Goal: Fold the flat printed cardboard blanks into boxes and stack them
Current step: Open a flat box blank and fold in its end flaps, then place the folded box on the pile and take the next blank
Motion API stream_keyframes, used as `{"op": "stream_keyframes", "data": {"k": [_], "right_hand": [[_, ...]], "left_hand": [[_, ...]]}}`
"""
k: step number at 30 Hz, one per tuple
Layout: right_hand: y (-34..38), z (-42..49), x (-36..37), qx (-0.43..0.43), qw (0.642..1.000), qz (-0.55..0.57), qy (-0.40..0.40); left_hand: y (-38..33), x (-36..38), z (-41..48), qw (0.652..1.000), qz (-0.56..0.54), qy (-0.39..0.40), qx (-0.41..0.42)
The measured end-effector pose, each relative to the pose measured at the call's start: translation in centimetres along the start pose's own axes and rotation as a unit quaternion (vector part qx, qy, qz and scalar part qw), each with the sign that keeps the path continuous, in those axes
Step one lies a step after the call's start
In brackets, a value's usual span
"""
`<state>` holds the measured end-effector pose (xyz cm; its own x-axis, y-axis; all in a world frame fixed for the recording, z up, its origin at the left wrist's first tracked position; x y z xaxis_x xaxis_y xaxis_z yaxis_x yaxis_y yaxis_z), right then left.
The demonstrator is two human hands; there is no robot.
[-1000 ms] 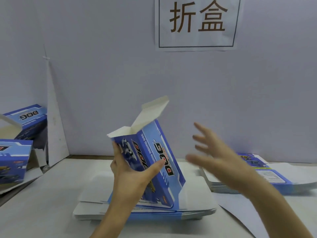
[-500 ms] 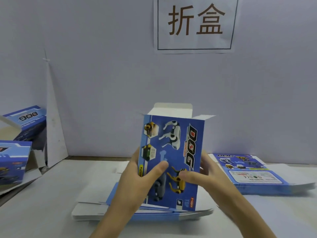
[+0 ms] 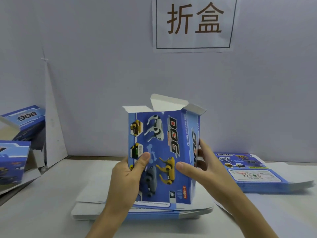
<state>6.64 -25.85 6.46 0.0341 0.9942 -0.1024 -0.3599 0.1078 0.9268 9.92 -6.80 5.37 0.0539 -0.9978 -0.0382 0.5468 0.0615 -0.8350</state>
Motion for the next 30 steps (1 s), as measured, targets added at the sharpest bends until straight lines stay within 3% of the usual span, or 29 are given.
{"op": "stream_keyframes", "data": {"k": [4, 9, 13, 17, 22, 25, 28, 30], "right_hand": [[-0.4, 0.2, 0.0, 0.013, 1.0, 0.005, -0.006], [-0.5, 0.1, 0.1, 0.006, 1.0, -0.03, -0.01], [-1.0, 0.1, 0.3, 0.028, 0.998, -0.065, -0.006], [-1.1, 0.1, 0.3, 0.043, 0.996, -0.074, -0.011], [-1.2, 0.1, 0.6, 0.044, 0.999, -0.031, -0.002], [-1.2, 0.0, 0.3, 0.063, 0.997, 0.035, 0.024], [-1.0, -0.3, 0.5, 0.067, 0.992, 0.088, 0.056], [-1.2, -0.2, 1.1, 0.063, 0.992, 0.091, 0.058]], "left_hand": [[-0.4, -0.1, -0.2, 0.999, 0.026, -0.016, 0.031], [0.1, 0.1, 0.0, 1.0, -0.001, 0.016, 0.0], [-0.4, 0.0, -0.2, 0.998, 0.024, -0.022, 0.05], [-0.7, 0.1, -0.2, 0.998, 0.002, -0.002, 0.056], [-1.5, -0.4, 0.0, 0.988, 0.085, 0.005, 0.129], [-0.7, -1.5, 1.0, 0.994, 0.003, 0.105, 0.042], [0.6, -2.4, 1.0, 0.956, -0.07, 0.265, -0.107], [0.8, -3.2, 1.2, 0.944, -0.063, 0.302, -0.117]]}}
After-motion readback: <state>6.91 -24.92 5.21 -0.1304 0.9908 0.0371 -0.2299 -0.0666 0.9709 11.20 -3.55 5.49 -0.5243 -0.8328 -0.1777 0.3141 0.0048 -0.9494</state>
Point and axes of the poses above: each hand's wrist, its own z-axis towards the middle knuckle, its own x-axis out of the palm, y = z × x, the point moved 4 cm from there along z, towards the middle knuckle, and after that the axes turned 2 degrees about x, right-handed, at the moved point
